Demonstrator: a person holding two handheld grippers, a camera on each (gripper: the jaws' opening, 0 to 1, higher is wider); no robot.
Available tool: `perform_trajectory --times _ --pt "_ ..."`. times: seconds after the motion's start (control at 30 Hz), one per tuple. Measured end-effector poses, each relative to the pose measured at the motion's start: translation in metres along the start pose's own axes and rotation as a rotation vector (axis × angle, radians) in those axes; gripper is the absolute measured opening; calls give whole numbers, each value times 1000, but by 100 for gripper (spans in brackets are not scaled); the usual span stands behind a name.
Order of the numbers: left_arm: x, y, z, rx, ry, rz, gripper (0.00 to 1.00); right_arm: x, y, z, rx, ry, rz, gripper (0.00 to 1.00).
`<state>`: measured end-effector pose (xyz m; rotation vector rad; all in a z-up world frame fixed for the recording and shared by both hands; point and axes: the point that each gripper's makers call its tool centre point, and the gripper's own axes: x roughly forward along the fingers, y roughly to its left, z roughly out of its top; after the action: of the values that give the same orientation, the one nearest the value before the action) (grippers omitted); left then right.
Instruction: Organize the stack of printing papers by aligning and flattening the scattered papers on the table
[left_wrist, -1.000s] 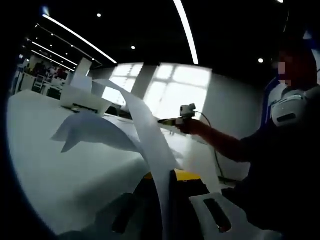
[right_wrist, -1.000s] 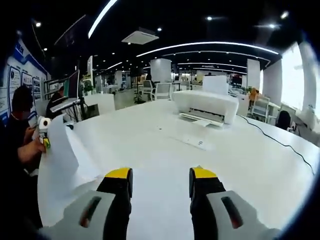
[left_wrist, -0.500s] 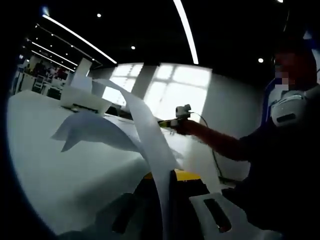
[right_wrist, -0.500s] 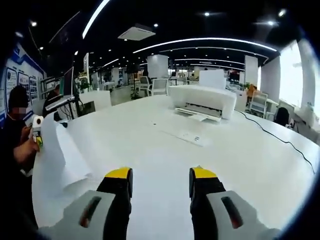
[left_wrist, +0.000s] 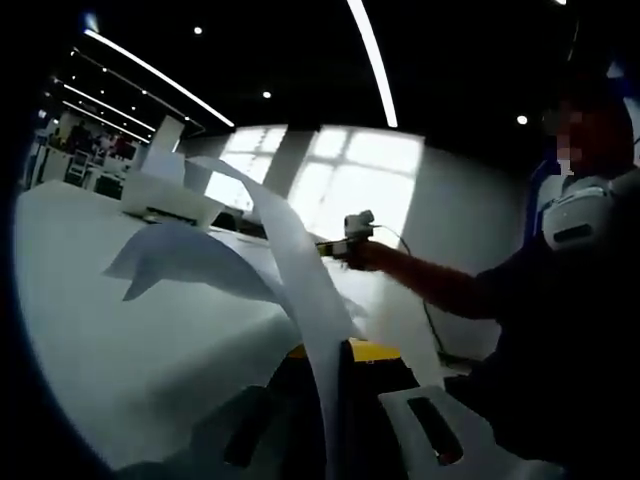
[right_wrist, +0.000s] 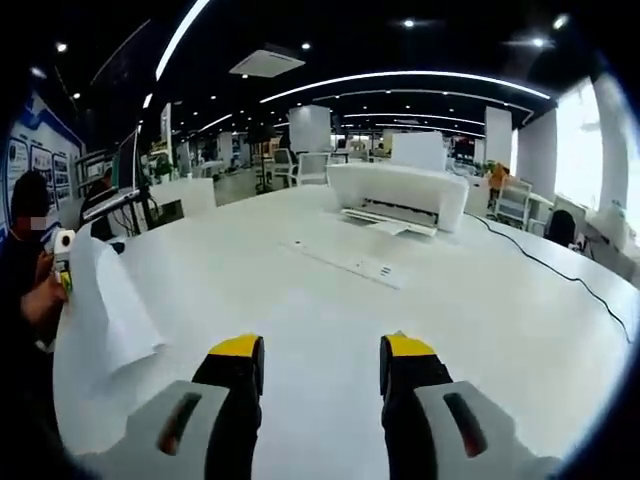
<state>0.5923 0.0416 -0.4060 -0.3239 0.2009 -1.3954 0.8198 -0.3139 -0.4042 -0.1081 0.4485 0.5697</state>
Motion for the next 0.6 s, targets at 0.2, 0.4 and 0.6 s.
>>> perform_trajectory --times 0.2,0.4,0.6 --pt "0 0 0 1 1 0 6 6 -7 -4 10 6 -8 43" --pt "0 1 0 1 3 1 6 13 -16 -8 21 11 -15 43" --pt "-1 1 -1 2 4 1 6 20 -23 -10 35 10 -22 44"
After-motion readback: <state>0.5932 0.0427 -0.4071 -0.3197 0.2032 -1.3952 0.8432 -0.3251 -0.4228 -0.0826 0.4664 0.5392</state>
